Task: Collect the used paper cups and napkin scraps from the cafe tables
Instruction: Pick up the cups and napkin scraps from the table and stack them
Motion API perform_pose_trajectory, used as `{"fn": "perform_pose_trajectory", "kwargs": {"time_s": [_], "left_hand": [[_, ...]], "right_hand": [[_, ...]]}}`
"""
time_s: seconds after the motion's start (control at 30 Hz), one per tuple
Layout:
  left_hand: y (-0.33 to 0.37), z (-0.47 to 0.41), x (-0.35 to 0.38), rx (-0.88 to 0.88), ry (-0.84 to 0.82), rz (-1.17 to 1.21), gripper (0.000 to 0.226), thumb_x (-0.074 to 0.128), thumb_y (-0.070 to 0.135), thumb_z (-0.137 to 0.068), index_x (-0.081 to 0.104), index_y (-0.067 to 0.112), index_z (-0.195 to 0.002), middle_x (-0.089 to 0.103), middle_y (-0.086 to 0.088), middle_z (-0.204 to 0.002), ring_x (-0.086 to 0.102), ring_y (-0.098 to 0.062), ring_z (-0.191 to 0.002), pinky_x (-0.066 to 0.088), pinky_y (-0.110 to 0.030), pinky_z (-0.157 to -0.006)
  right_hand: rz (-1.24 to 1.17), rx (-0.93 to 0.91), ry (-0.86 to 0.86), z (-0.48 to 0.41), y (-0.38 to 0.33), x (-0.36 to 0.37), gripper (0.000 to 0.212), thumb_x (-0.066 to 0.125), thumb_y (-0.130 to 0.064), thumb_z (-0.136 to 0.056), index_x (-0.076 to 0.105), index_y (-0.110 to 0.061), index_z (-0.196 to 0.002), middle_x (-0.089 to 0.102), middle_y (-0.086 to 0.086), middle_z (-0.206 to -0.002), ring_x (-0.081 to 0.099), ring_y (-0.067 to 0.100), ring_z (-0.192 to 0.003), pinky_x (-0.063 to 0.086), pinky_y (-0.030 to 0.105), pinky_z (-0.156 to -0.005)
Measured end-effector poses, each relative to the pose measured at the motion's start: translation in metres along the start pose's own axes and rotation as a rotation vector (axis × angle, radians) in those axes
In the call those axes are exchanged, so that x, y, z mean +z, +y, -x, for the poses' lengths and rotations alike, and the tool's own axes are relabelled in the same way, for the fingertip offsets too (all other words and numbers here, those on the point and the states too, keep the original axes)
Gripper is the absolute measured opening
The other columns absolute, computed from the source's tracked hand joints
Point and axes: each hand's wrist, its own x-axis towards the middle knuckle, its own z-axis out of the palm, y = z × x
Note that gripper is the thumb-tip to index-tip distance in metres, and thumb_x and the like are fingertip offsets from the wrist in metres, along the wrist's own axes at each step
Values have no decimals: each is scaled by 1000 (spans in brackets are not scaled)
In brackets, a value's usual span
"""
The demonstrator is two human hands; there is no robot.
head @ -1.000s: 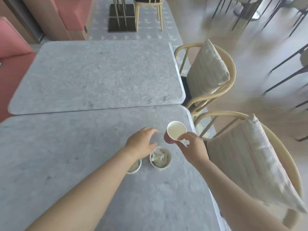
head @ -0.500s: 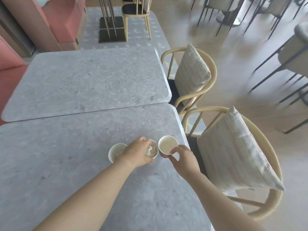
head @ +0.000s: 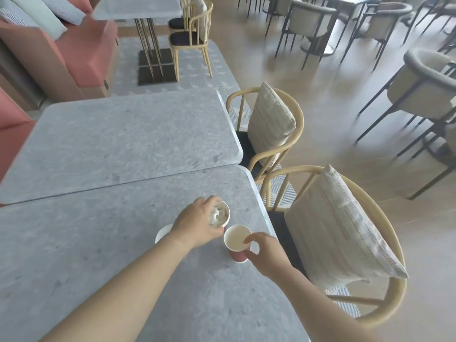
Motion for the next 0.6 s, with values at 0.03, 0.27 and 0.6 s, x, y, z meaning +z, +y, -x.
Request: {"fn": "perform_pose_trajectory", "kwargs": {"time_s": [0.03,0.27,0.6], "left_hand": [[2,0,-2,8,9,10,54,66,42,-65,41,37,-113,55,4,-112,55,-18,-98,47,-31,-77],[7,8,-10,11,64,43,70,66,48,-64,32,38,-124,51,6,-124,53,-17,-106,42,-27,-79],[12,20,-25,49,138,106,80,65,52,-64,29,34,-132,49,5,-131,50,-16,-113,37,-22,-83]], "right_hand": [[-5,5,-6,1,0,0,19,66,-22,-79,64,-24,-98,61,-5,-113,56,13,-102,37,16,-80],[19,31,-42,5,0,6,20,70,-33,-78,63,-29,-96,62,-8,-111,54,10,-98,34,15,-73],[-71,-25,-12,7,-7,12,24,73,-22,-76,65,-34,-94,59,-12,-109,48,1,-85,33,4,-66]]}}
